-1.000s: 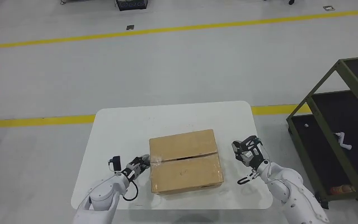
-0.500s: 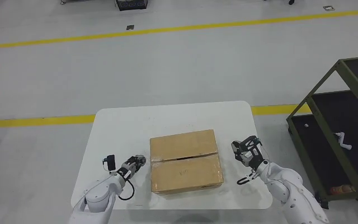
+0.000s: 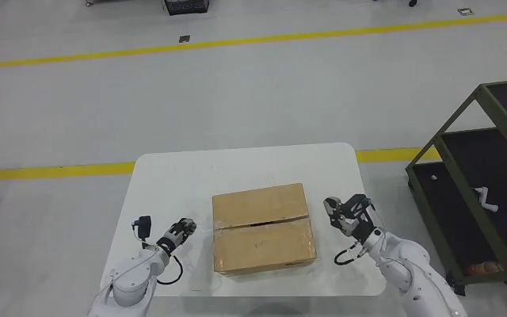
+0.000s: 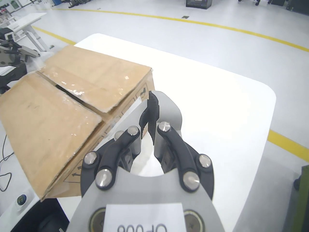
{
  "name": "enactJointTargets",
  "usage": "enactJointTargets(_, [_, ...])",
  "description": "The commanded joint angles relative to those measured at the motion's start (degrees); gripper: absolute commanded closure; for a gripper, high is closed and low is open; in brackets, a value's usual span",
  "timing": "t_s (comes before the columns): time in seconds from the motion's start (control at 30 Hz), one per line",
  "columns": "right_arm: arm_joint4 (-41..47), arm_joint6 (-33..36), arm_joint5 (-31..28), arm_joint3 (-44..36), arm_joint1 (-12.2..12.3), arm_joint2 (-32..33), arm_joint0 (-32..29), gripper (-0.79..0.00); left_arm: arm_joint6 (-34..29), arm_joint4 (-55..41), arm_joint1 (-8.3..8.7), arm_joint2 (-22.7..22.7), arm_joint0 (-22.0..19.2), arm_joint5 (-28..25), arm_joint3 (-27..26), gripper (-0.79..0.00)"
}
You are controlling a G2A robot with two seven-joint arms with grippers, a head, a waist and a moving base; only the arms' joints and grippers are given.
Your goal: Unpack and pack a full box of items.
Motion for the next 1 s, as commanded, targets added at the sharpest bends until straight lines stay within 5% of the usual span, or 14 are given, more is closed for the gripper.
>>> enactJointTargets(0.0, [-0.87,-0.9,-0.96,-0.98,0.04,-0.35,-0.42,0.0,0.2,-0.29,0.01,-0.02,0.08,0.3,-0.67,0.0])
enactJointTargets(0.33, [-1.41,-2.33,-4.43,-0.01,-0.4,-4.45,0.52,0.0,3.14,-1.67,-0.02,-0.26,1.32,1.9,-3.14,-0.052])
enactJointTargets(0.97, [-3.22,0.11,-1.21,6.23,-1.71,-10.75,5.88,0.0,7.81,-2.44,0.21,-3.06,2.42,3.89,-3.73,-0.08])
